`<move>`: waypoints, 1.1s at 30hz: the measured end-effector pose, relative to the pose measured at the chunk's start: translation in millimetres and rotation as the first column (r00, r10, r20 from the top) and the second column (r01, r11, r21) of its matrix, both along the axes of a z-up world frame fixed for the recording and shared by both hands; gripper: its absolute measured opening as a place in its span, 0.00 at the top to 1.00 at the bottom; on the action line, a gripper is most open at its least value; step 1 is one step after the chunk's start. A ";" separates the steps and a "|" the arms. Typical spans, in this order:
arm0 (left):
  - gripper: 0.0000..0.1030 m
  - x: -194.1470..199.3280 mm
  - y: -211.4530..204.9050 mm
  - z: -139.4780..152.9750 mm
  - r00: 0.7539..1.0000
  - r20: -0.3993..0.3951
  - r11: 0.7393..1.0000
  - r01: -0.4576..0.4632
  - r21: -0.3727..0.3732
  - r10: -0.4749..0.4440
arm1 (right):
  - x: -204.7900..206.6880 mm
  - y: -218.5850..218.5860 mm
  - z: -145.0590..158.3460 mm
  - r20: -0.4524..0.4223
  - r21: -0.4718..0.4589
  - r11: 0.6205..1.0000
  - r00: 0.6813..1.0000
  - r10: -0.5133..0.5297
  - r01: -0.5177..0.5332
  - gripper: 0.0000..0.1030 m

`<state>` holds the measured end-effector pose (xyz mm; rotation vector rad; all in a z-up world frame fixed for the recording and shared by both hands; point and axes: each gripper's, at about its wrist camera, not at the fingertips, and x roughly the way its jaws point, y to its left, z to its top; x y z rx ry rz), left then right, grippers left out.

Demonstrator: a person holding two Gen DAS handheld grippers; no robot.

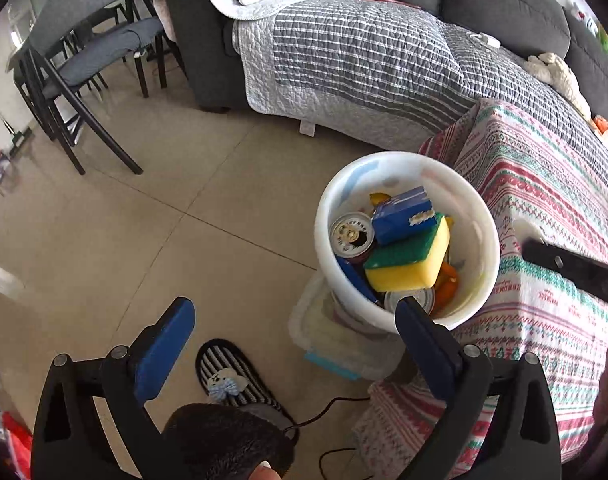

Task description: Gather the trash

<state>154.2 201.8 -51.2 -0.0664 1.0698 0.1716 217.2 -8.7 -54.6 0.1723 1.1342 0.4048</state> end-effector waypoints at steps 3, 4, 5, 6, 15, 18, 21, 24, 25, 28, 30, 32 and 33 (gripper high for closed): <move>0.01 -4.5 4.3 0.0 1.000 -0.002 1.000 -0.005 -0.002 0.005 | 8.1 7.5 -3.9 -0.006 -0.006 1.000 1.000 -0.008 0.008 0.81; 0.01 -5.0 5.1 -0.4 1.000 -0.003 1.000 -0.007 0.000 0.007 | 10.2 9.1 -4.8 -0.006 -0.006 1.000 1.000 -0.009 0.009 0.80; 0.01 -5.3 5.4 -0.5 1.000 -0.003 1.000 -0.006 0.001 0.006 | 12.1 10.1 -5.8 -0.008 -0.002 1.000 1.000 -0.009 0.009 0.80; 0.01 -5.7 5.4 -0.2 1.000 -0.002 1.000 -0.006 0.003 0.006 | 13.3 10.4 -6.6 -0.012 0.006 1.000 1.000 -0.009 0.009 0.78; 0.01 -19.5 -19.4 7.1 0.999 0.020 0.999 0.048 0.026 -0.048 | 4.1 -16.9 2.8 -0.032 0.026 0.995 0.995 -0.090 0.091 0.33; 0.01 -30.5 -35.5 12.2 0.995 0.037 0.996 0.087 0.035 -0.088 | -14.8 -35.4 11.7 0.001 -0.039 0.993 0.994 -0.110 0.110 0.26; 0.01 -44.0 -54.7 17.8 0.990 0.055 0.991 0.128 0.041 -0.130 | -41.1 -57.3 22.2 0.050 -0.100 0.987 0.991 -0.120 0.125 0.22; 0.01 -59.2 -74.0 23.5 0.985 0.073 0.987 0.153 0.048 -0.157 | -74.1 -85.0 33.8 0.105 -0.163 0.975 0.985 -0.136 0.152 0.15; 0.01 -64.4 -80.6 25.1 0.983 0.079 0.986 0.160 0.053 -0.164 | -83.5 -93.4 37.5 0.125 -0.181 0.969 0.982 -0.145 0.166 0.14; 0.01 -81.7 -99.8 30.5 0.978 0.099 0.982 0.181 0.057 -0.186 | -119.6 -121.2 49.9 0.190 -0.233 0.947 0.965 -0.180 0.222 0.09; 0.01 -93.1 -109.8 35.0 0.973 0.122 0.980 0.193 0.049 -0.197 | -142.9 -138.3 56.8 0.233 -0.266 0.927 0.951 -0.205 0.265 0.05; 0.01 -105.6 -120.2 38.7 0.968 0.146 0.979 0.199 0.049 -0.204 | -165.9 -153.5 62.4 0.276 -0.284 0.908 0.933 -0.229 0.307 0.05; 0.01 -110.0 -123.7 39.7 0.966 0.155 0.978 0.202 0.048 -0.207 | -175.9 -161.2 64.1 0.297 -0.280 0.902 0.923 -0.245 0.330 0.04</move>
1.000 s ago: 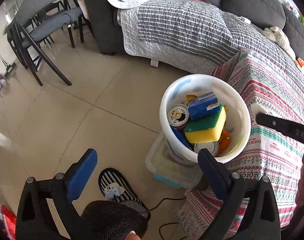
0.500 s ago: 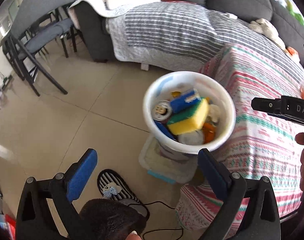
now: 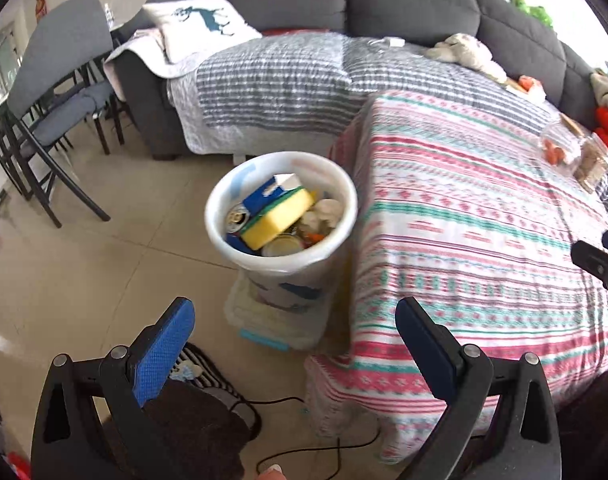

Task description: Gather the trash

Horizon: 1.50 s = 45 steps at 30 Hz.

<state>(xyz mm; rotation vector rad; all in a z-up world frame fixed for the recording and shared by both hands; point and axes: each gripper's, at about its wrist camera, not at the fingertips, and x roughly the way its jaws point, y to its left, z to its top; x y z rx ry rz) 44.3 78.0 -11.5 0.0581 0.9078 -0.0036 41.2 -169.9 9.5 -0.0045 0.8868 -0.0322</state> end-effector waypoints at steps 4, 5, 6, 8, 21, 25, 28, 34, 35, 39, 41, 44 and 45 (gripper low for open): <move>0.01 -17.9 -14.8 1.4 0.999 0.033 1.000 0.009 -0.013 -0.009 | -32.2 -22.9 -2.5 0.065 -0.007 0.997 0.995 -0.081 0.081 0.01; 0.01 -21.0 -17.6 1.1 0.999 0.038 1.000 0.008 -0.012 -0.008 | -37.0 -26.2 -3.1 0.068 -0.017 0.996 0.994 -0.089 0.090 0.01; 0.01 -23.4 -20.1 0.5 0.999 0.044 1.000 0.006 -0.012 -0.005 | -40.4 -28.3 -3.9 0.075 -0.029 0.995 0.993 -0.093 0.095 0.01; 0.01 -28.0 -23.6 -0.1 0.999 0.048 1.000 0.001 -0.022 0.000 | -45.4 -29.8 -4.3 0.097 -0.051 0.994 0.991 -0.093 0.098 0.01; 0.01 -29.2 -26.9 -1.5 0.998 0.064 1.000 0.001 -0.015 0.000 | -42.0 -25.6 -11.5 0.074 -0.023 0.996 0.994 -0.081 0.083 0.01; 0.01 -29.0 -26.7 -2.3 0.998 0.060 1.000 0.002 -0.016 -0.001 | -42.1 -23.9 -12.5 0.074 -0.022 0.997 0.994 -0.079 0.080 0.01; 0.01 -28.7 -24.8 -2.1 0.998 0.059 1.000 0.000 -0.019 0.001 | -41.6 -23.7 -13.7 0.070 -0.022 0.996 0.994 -0.080 0.081 0.01; 0.01 -28.7 -23.9 -1.5 0.998 0.060 1.000 0.001 -0.021 0.001 | -41.9 -22.5 -14.0 0.071 -0.023 0.996 0.994 -0.082 0.084 0.01; 0.01 -28.7 -23.8 -1.4 0.998 0.060 1.000 0.001 -0.021 0.000 | -41.9 -22.8 -13.9 0.071 -0.022 0.996 0.994 -0.082 0.084 0.01; 0.01 -28.7 -24.0 -1.6 0.998 0.060 1.000 0.001 -0.021 0.001 | -41.7 -23.0 -13.7 0.071 -0.021 0.996 0.994 -0.083 0.085 0.01; 0.01 -28.9 -24.1 -1.5 0.998 0.061 1.000 -0.001 -0.021 0.002 | -41.6 -23.2 -13.7 0.071 -0.020 0.996 0.994 -0.082 0.084 0.01; 0.01 -29.0 -23.9 -1.5 0.998 0.060 1.000 0.000 -0.021 0.001 | -41.5 -23.2 -14.0 0.070 -0.019 0.996 0.994 -0.083 0.084 0.01; 0.01 -29.0 -23.9 -1.4 0.998 0.061 1.000 0.000 -0.021 0.001 | -41.5 -23.2 -14.3 0.070 -0.019 0.996 0.994 -0.083 0.084 0.01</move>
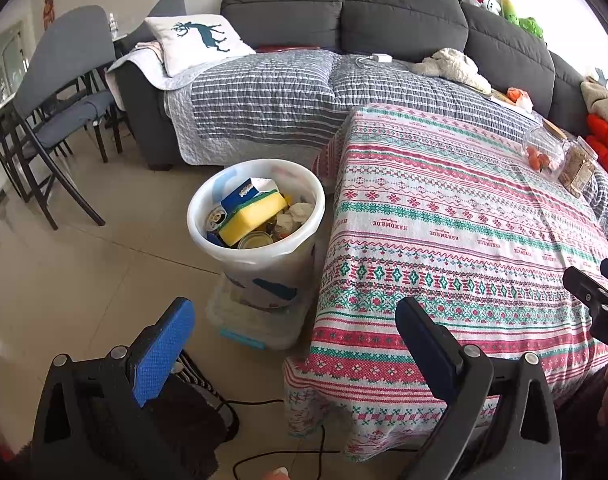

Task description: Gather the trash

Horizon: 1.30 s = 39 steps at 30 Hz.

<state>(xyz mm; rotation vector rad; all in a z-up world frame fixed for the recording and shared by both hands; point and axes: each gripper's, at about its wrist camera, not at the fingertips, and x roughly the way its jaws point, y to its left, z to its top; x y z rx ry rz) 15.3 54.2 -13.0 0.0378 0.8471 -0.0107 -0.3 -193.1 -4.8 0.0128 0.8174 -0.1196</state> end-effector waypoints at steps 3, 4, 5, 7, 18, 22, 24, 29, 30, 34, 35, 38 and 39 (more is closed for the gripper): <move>0.01 0.0 -0.4 -0.2 1.000 -0.001 1.000 0.001 0.000 -0.001 | -0.1 0.5 -0.2 0.000 0.000 1.000 1.000 -0.001 0.001 0.01; 0.01 0.0 -0.5 -0.2 1.000 -0.001 1.000 0.001 0.000 -0.001 | -0.2 0.6 -0.2 0.000 0.000 1.000 1.000 -0.001 0.001 0.01; 0.01 0.0 -0.5 -0.2 1.000 0.000 1.000 0.001 0.000 -0.001 | -0.2 0.6 -0.2 0.001 0.000 1.000 1.000 -0.001 0.001 0.01; 0.01 -0.2 -0.6 -0.2 1.000 -0.001 1.000 0.000 0.000 0.000 | 0.0 0.6 -0.2 0.000 0.000 1.000 1.000 -0.002 0.002 0.01; 0.01 0.0 -1.9 -0.5 1.000 -0.003 1.000 0.002 -0.003 -0.002 | 0.0 1.4 -0.1 0.004 0.001 1.000 1.000 -0.005 0.005 0.01; 0.01 -0.3 -2.3 -0.7 1.000 -0.004 1.000 0.006 -0.009 -0.006 | 0.0 1.9 -0.1 0.002 0.000 1.000 1.000 -0.007 0.007 0.01; 0.01 -0.4 -1.9 -0.7 1.000 -0.003 1.000 0.006 -0.008 -0.006 | 0.0 2.6 0.3 0.002 0.001 1.000 1.000 -0.007 0.007 0.01; 0.01 -0.5 -1.2 -0.4 1.000 -0.002 1.000 0.007 -0.008 -0.007 | 0.1 3.0 0.6 0.003 0.001 1.000 1.000 -0.007 0.007 0.01; 0.01 -0.5 -1.3 -0.4 1.000 -0.002 1.000 0.007 -0.008 -0.007 | -0.1 3.5 0.7 0.003 0.001 1.000 1.000 -0.007 0.007 0.01; 0.01 0.1 0.3 -0.3 1.000 -0.003 1.000 0.007 -0.008 -0.007 | -0.2 4.9 0.8 0.005 0.001 1.000 1.000 -0.007 0.007 0.01; 0.01 0.0 0.4 -0.2 1.000 -0.003 1.000 0.007 -0.007 -0.007 | -0.3 4.9 0.8 0.005 0.001 1.000 1.000 -0.007 0.007 0.01; 0.01 0.0 0.1 0.0 1.000 -0.002 1.000 0.008 -0.008 -0.008 | -0.3 4.9 0.8 0.005 0.002 1.000 1.000 -0.008 0.008 0.01; 0.01 -0.3 0.0 0.0 1.000 -0.001 1.000 0.008 -0.008 -0.008 | -0.3 5.0 0.8 0.004 0.001 1.000 1.000 -0.008 0.008 0.01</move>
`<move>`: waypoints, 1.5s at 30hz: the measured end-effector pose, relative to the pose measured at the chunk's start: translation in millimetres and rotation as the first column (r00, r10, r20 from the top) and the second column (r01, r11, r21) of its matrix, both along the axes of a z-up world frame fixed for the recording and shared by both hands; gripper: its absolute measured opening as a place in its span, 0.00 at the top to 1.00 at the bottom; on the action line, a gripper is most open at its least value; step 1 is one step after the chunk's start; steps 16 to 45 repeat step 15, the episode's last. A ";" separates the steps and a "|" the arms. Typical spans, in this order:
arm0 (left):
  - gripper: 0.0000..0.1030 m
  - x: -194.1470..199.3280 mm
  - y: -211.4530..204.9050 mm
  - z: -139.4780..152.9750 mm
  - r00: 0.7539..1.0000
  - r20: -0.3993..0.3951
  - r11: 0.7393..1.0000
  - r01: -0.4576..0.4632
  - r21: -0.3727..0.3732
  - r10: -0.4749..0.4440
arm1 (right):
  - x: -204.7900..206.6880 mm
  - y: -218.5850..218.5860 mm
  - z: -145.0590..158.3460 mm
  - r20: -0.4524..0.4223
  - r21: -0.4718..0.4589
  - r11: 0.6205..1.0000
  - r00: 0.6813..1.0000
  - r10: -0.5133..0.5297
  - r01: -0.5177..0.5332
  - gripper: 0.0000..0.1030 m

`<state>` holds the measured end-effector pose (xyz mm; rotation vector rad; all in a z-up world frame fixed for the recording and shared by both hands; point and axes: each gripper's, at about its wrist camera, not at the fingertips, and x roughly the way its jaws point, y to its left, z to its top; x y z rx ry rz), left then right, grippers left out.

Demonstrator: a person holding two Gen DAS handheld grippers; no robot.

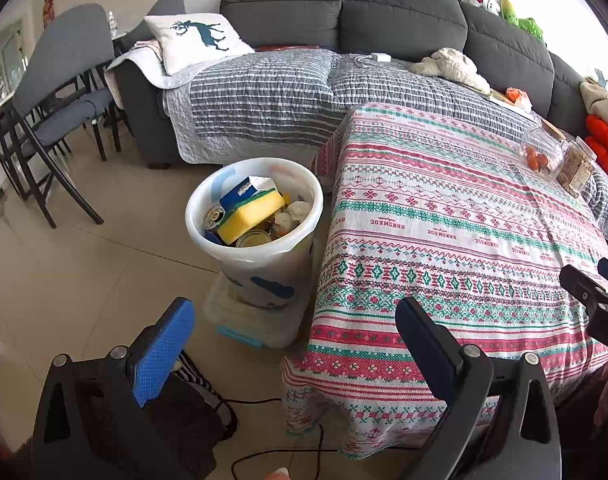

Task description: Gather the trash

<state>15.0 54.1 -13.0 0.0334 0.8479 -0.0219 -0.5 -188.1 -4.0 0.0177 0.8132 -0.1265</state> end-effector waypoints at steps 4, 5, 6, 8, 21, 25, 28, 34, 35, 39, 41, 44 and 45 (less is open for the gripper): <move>0.01 -1.3 -0.3 -1.1 1.000 0.002 1.000 0.002 0.005 -0.002 | 0.0 0.1 0.0 0.000 0.000 1.000 1.000 0.000 0.000 0.01; 0.01 -1.6 -0.2 -1.6 1.000 0.002 1.000 0.001 0.005 -0.001 | 0.0 0.3 0.1 -0.001 0.000 1.000 1.000 0.001 -0.001 0.01; 0.01 -1.7 -0.2 -1.8 1.000 0.001 1.000 -0.001 0.004 0.001 | 0.1 0.4 0.0 -0.001 0.000 1.000 1.000 0.001 -0.001 0.01; 0.01 -1.5 -0.3 -2.4 1.000 -0.003 1.000 -0.001 0.002 0.001 | -0.1 0.5 -0.1 0.000 0.000 1.000 1.000 -0.001 0.001 0.01; 0.01 -1.0 0.8 1.2 1.000 -0.002 1.000 -0.012 -0.006 0.012 | 2.5 4.3 -2.5 -0.004 -0.005 1.000 1.000 0.004 -0.004 0.01; 0.01 -1.0 0.8 1.2 1.000 -0.002 1.000 -0.012 -0.006 0.012 | 2.5 4.3 -2.5 -0.004 -0.005 1.000 1.000 0.004 -0.004 0.01; 0.01 -1.0 0.8 1.2 1.000 -0.002 1.000 -0.012 -0.006 0.012 | 2.5 4.3 -2.5 -0.004 -0.005 1.000 1.000 0.004 -0.004 0.01; 0.01 -1.0 0.8 1.2 1.000 -0.002 1.000 -0.012 -0.006 0.012 | 2.5 4.3 -2.5 -0.004 -0.005 1.000 1.000 0.004 -0.004 0.01; 0.01 -1.0 0.8 1.2 1.000 -0.002 1.000 -0.012 -0.006 0.012 | 2.5 4.3 -2.5 -0.004 -0.005 1.000 1.000 0.004 -0.004 0.01; 0.01 -1.0 0.8 1.2 1.000 -0.002 1.000 -0.012 -0.006 0.012 | 2.5 4.3 -2.5 -0.004 -0.005 1.000 1.000 0.004 -0.004 0.01; 0.01 -1.0 0.8 1.2 1.000 -0.002 1.000 -0.012 -0.006 0.012 | 2.5 4.3 -2.5 -0.004 -0.005 1.000 1.000 0.004 -0.004 0.01; 0.01 -1.0 0.8 1.2 1.000 -0.002 1.000 -0.012 -0.006 0.012 | 2.5 4.3 -2.5 -0.004 -0.005 1.000 1.000 0.004 -0.004 0.01; 0.01 -1.0 0.8 1.2 1.000 -0.002 1.000 -0.012 -0.006 0.012 | 2.5 4.3 -2.5 -0.004 -0.005 1.000 1.000 0.004 -0.004 0.01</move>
